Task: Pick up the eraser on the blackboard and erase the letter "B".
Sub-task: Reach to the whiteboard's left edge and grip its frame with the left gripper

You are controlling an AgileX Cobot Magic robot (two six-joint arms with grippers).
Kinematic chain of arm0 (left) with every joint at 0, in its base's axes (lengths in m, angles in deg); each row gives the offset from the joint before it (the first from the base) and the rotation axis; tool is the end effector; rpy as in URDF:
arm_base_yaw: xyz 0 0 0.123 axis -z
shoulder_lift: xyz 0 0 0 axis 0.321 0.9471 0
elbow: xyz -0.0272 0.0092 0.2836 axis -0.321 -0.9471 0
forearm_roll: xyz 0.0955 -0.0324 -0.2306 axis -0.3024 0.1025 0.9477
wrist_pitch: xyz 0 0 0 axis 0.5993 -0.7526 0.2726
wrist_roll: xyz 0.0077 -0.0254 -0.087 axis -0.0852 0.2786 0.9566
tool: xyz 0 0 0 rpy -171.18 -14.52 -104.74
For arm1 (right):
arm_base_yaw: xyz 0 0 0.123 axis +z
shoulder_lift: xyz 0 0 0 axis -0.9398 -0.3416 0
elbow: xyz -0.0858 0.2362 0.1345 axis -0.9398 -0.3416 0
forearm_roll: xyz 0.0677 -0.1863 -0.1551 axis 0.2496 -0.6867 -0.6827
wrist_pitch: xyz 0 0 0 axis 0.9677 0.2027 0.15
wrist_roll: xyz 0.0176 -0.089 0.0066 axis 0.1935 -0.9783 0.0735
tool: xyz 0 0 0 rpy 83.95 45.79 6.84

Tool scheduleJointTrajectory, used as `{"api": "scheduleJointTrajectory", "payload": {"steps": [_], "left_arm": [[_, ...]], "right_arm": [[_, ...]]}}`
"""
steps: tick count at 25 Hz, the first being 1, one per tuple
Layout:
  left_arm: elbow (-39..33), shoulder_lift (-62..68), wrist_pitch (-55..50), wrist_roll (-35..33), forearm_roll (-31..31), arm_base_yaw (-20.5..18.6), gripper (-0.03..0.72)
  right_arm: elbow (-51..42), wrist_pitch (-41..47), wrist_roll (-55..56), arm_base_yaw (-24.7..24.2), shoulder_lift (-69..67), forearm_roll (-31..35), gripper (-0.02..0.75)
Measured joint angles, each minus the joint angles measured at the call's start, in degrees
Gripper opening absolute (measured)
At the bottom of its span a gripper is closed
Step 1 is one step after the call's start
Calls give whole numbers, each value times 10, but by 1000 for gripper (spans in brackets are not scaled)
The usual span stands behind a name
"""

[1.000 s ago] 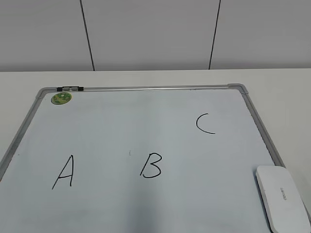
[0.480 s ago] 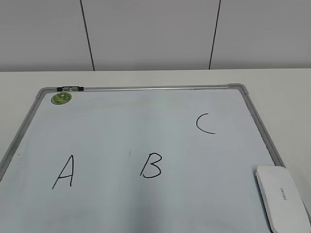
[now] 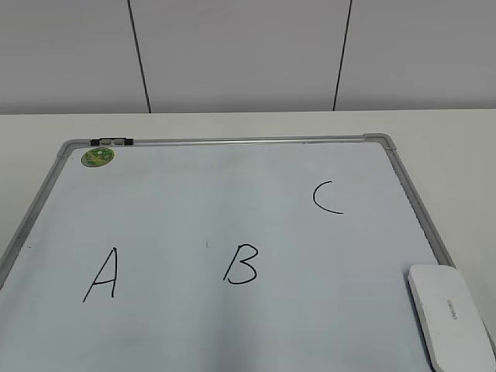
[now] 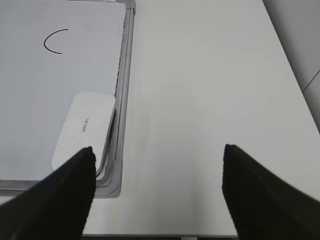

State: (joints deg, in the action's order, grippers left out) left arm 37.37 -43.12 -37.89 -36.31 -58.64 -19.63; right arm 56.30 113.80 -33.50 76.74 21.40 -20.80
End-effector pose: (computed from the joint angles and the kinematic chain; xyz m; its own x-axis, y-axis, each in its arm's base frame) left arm 0.0937 0.0014 0.3075 -0.7040 -0.0530 -0.7082 -0.0453 0.9985 -0.0297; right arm -0.0105 -0.0142 0.2708 -0.5108 -0.0913 -0.8549 -0.0107 0.9949 -0.0999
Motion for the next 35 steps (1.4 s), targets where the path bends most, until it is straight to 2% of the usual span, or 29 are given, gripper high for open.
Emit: {"api": "scheduleJointTrajectory", "payload": {"steps": [17,35], "left_arm": [[230,422,-9,0,23,0,243],[399,714,-54,-10,21,0,244]], "right_arm": [[0,0,0,0,0,0,587],[0,0,0,0,0,0,587]]}}
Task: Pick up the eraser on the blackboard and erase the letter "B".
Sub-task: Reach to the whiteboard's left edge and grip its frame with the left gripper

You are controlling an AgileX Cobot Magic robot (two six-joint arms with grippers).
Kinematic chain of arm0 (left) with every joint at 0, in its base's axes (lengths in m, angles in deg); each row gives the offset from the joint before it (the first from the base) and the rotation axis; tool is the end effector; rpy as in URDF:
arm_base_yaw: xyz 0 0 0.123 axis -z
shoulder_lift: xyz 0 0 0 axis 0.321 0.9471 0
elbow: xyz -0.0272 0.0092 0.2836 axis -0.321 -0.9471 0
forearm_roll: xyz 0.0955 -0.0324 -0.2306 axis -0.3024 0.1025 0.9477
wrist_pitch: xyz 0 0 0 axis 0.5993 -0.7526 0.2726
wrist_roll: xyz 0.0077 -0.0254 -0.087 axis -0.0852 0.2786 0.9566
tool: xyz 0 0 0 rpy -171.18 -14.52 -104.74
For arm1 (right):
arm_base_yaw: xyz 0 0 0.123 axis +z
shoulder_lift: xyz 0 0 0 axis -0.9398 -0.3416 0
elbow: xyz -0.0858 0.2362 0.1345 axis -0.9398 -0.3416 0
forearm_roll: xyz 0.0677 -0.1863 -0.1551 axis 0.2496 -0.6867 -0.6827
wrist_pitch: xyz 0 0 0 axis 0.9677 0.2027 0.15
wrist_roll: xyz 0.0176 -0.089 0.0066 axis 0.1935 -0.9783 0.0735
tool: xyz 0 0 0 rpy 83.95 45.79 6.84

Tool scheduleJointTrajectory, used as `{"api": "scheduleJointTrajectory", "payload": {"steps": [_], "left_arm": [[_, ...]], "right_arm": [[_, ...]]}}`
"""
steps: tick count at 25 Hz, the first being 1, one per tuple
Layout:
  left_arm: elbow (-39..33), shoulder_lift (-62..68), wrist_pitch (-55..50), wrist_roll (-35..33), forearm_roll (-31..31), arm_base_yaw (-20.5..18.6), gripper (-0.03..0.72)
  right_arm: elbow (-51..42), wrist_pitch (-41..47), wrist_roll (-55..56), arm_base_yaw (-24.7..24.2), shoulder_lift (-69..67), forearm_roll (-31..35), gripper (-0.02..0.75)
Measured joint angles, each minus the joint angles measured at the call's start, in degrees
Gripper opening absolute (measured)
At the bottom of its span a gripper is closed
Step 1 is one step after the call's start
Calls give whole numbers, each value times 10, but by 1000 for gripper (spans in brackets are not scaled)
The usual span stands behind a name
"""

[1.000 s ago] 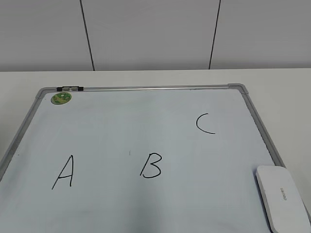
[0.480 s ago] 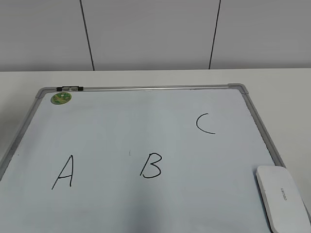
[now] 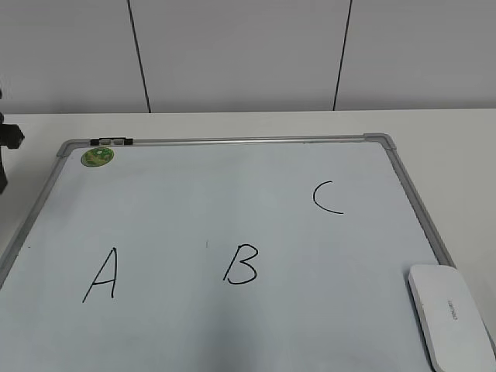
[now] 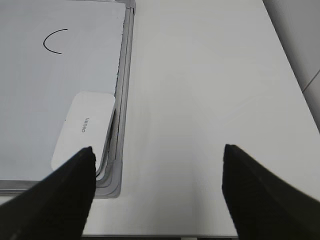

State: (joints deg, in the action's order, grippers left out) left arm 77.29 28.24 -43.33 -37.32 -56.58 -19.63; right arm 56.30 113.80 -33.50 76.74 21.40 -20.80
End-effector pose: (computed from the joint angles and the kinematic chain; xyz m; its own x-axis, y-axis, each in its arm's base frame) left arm 0.3622 0.0029 0.2215 -0.9881 -0.0582 -0.1425 -0.0534 0.9979 -0.0367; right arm -0.0105 -0.0142 0.2708 -0.5108 -0.0913 -0.8549 -0.0107 0.9949 -0.0999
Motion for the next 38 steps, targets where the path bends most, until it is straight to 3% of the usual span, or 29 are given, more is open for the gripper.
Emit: {"api": "scheduleJointTrajectory", "payload": {"steps": [9,32,35,38], "left_arm": [[49,95,-22,-5,-12,0,245],[57,178,6,-18,-26,0,244],[57,178,6,-19,-21,0,194],[57,178,6,-19,-25,0,64]], "right_arm": [[0,0,0,0,0,0,587],[0,0,0,0,0,0,587],[0,0,0,0,0,0,587],[0,0,0,0,0,0,587]]}}
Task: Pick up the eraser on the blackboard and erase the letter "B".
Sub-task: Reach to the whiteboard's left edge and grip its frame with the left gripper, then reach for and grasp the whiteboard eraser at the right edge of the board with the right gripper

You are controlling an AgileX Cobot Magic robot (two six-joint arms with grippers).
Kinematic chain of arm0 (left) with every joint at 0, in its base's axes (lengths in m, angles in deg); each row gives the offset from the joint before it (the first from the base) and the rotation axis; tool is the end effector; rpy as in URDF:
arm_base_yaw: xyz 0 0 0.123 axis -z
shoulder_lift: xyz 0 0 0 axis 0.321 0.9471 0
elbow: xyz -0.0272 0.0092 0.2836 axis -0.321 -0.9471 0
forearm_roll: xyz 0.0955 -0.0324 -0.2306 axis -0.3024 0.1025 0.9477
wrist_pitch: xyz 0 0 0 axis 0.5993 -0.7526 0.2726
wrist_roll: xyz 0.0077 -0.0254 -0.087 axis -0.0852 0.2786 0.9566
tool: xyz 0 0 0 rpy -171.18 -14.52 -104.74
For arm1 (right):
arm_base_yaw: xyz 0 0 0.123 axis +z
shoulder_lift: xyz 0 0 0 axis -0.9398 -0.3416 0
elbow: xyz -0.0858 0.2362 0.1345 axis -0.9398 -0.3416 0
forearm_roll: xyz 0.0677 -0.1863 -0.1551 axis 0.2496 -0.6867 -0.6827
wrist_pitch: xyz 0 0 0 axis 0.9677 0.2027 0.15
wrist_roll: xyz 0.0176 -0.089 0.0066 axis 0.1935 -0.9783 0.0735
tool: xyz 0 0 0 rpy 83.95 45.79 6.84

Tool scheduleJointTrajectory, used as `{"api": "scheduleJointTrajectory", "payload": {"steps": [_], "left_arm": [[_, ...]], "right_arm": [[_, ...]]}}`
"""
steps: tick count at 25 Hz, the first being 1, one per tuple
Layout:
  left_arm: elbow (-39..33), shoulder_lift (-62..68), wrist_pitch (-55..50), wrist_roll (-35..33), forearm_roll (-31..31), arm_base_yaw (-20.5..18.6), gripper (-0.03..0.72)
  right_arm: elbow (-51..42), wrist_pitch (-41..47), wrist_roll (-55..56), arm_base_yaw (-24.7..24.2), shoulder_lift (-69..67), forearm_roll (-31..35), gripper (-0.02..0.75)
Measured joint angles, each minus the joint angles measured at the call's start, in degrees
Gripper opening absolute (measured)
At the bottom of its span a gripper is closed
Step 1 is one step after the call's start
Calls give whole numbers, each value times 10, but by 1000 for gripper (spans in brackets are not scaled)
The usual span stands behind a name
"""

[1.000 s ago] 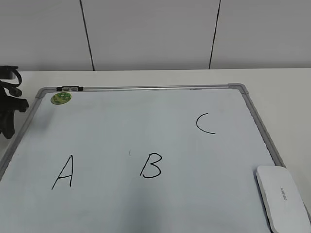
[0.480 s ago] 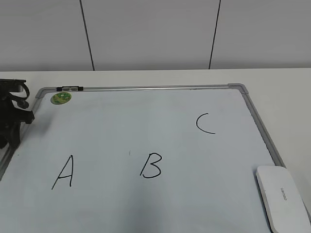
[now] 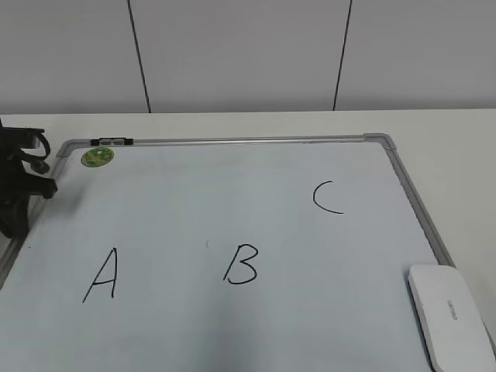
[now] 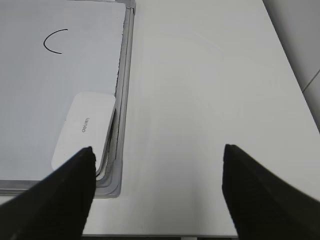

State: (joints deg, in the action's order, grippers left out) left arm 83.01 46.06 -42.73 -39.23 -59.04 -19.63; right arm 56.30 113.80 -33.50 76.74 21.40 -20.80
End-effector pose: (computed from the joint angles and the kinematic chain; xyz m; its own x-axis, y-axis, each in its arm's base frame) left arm 0.3982 0.0068 0.1260 -0.9984 -0.0031 0.0566 -0.0028 1.0000 0.0053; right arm -0.0105 -0.0142 0.2708 -0.5108 -0.0913 -0.8549 -0.0107 0.9949 -0.0999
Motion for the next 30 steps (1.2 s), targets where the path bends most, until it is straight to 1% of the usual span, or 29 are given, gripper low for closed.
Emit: {"api": "scheduleJointTrajectory", "payload": {"steps": [1,3,15,19,23,30], "left_arm": [[0,0,0,0,0,0,34],[1,0,-1,1,-1,0,20],[2,0,-9,5,-4,0,19],[3,0,-9,5,-3,0,19],[3,0,-10,5,-3,0,20],[3,0,-10,5,4,0,20]], "right_arm": [[0,0,0,0,0,0,587],[0,0,0,0,0,0,587],[0,0,0,0,0,0,587],[5,-5,9,0,-4,31,587],[31,-8,12,0,-75,70,587],[103,0,12,0,-298,90,587]]}}
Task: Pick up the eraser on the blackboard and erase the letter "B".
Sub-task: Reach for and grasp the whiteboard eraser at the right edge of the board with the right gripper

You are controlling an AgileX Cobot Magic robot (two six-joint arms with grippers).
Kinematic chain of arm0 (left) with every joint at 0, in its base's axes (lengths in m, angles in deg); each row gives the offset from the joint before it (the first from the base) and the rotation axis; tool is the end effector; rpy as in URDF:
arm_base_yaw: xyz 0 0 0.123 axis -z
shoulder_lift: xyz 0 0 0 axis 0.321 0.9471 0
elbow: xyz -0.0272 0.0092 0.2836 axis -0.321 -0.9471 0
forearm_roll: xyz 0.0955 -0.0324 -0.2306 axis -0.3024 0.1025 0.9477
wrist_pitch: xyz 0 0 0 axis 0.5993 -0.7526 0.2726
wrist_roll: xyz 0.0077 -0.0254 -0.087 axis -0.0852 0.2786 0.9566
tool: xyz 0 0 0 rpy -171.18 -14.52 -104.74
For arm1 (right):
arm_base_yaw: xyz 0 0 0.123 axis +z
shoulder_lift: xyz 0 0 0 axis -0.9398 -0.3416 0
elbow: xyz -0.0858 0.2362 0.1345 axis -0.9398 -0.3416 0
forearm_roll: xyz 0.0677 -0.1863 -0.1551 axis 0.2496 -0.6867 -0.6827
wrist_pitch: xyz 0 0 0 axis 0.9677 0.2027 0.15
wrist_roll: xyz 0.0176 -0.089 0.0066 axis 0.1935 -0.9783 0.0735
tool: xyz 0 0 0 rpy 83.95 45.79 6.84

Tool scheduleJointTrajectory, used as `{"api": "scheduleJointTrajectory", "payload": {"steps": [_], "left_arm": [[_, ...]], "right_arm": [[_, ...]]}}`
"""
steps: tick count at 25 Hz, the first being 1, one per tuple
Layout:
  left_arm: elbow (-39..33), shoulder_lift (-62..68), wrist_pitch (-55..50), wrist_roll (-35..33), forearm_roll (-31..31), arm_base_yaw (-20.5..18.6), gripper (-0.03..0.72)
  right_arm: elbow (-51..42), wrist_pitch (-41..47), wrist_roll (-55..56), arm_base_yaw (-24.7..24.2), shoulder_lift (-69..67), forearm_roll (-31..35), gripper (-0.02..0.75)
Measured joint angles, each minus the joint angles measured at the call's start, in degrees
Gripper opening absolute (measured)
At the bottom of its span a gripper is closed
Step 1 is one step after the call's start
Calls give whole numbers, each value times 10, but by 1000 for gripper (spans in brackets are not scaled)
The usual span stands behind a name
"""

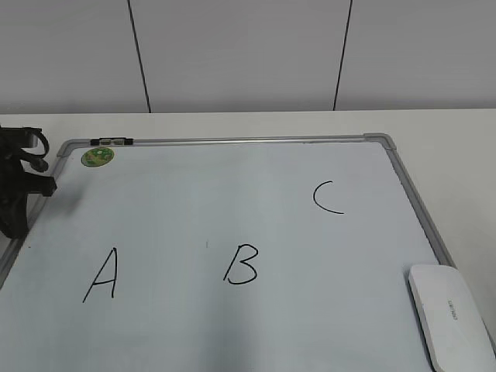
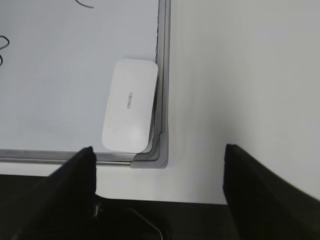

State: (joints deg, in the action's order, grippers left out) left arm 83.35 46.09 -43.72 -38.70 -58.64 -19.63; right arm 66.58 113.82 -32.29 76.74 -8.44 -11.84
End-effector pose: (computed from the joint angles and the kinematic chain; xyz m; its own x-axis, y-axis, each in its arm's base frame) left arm 0.3979 0.0062 0.1272 -0.9975 -0.0159 0.0684 -0.0160 0.9999 0.0000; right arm 0.0645 0.0076 0.3089 -0.7748 -0.0366 -0.6311 -0.0750 0.9966 0.0343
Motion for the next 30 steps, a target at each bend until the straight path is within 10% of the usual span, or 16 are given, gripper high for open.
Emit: {"api": "scheduleJointTrajectory", "payload": {"steps": [20,30], "left_arm": [[0,0,0,0,7,0,20],[0,0,0,0,9,0,20]], "right_arm": [[40,-111,-43,41,-417,153,587],[41,-169,123,93,-521,12,593]]}}
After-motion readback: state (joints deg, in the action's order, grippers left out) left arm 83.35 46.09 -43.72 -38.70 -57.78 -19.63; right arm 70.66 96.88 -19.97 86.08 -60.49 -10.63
